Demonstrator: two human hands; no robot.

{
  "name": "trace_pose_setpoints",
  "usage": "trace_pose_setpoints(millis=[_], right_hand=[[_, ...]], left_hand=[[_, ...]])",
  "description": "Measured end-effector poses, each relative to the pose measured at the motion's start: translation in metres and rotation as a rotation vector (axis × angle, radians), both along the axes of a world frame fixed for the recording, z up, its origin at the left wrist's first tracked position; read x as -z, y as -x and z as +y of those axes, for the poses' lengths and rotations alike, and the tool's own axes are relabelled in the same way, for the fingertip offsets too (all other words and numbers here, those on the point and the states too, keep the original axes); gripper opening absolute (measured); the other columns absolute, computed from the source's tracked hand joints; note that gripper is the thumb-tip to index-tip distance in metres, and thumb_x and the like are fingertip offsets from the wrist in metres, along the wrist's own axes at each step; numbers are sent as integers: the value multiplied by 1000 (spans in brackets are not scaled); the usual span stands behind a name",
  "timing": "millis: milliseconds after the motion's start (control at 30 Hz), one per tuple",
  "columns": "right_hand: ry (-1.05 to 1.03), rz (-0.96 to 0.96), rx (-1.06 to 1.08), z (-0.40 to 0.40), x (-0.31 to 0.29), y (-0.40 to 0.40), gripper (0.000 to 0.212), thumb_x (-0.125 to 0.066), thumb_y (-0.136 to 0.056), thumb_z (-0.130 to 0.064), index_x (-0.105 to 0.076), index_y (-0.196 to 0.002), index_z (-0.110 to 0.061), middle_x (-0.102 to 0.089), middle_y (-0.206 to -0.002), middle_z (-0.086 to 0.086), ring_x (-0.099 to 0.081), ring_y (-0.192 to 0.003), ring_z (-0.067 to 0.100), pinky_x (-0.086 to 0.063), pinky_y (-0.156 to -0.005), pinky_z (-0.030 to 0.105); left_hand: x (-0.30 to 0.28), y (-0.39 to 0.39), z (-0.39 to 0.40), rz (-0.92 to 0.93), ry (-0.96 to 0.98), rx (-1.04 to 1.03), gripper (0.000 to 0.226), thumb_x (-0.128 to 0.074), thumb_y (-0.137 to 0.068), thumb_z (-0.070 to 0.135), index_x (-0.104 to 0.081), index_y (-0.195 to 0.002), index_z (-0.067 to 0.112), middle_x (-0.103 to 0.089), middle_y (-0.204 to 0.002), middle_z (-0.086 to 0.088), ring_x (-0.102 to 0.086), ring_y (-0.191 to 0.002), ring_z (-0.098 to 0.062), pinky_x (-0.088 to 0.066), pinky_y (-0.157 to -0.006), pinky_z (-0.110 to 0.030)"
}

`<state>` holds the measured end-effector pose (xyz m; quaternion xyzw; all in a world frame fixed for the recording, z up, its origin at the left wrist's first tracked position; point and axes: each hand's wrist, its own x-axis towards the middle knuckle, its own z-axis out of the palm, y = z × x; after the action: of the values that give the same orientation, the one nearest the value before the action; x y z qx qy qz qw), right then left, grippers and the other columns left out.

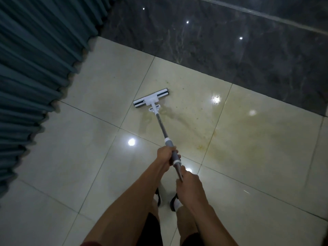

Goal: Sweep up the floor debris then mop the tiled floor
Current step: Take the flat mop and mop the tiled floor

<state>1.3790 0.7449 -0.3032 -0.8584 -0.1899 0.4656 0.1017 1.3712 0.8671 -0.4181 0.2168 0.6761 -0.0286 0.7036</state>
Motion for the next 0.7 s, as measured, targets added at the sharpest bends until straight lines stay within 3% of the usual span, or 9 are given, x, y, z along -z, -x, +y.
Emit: trace_pose_setpoints(millis=[167,367,533,700], right_hand=[[-11,43,-1,79,-1,-33,40,-51,-100,-17,-46,-139,-21,-65,-104,5,-57,-77,18,-42,-62,23],[0,33,20,198,7,-60,43,-48,-102,-18,-42,-144,-19,-66,-113,10,-65,-95,25,-46,-71,27],[-33,4,26,309,20,-72,42,-49,-101,-17,-43,-143,-18,-66,-108,10,-66,-89,24,-51,-70,29],[-66,-28,17,401,46,-96,38,-48,-100,-16,-47,-138,-17,-64,-105,12,-66,-85,28,-60,-73,40]], left_hand=[[9,-29,78,-9,-38,1,9,-59,-96,0,-58,-103,-6,-62,-83,-17,-59,-63,-31,-51,-57,-41],[24,-58,194,-35,-65,47,9,-61,-96,1,-59,-103,-4,-63,-85,-18,-60,-64,-32,-52,-61,-43],[36,-73,306,-78,-115,52,7,-65,-95,5,-60,-93,0,-65,-87,-17,-62,-64,-30,-53,-60,-42],[52,-98,398,-85,-183,143,11,-66,-94,3,-61,-103,-1,-68,-83,-13,-66,-66,-25,-54,-60,-39]])
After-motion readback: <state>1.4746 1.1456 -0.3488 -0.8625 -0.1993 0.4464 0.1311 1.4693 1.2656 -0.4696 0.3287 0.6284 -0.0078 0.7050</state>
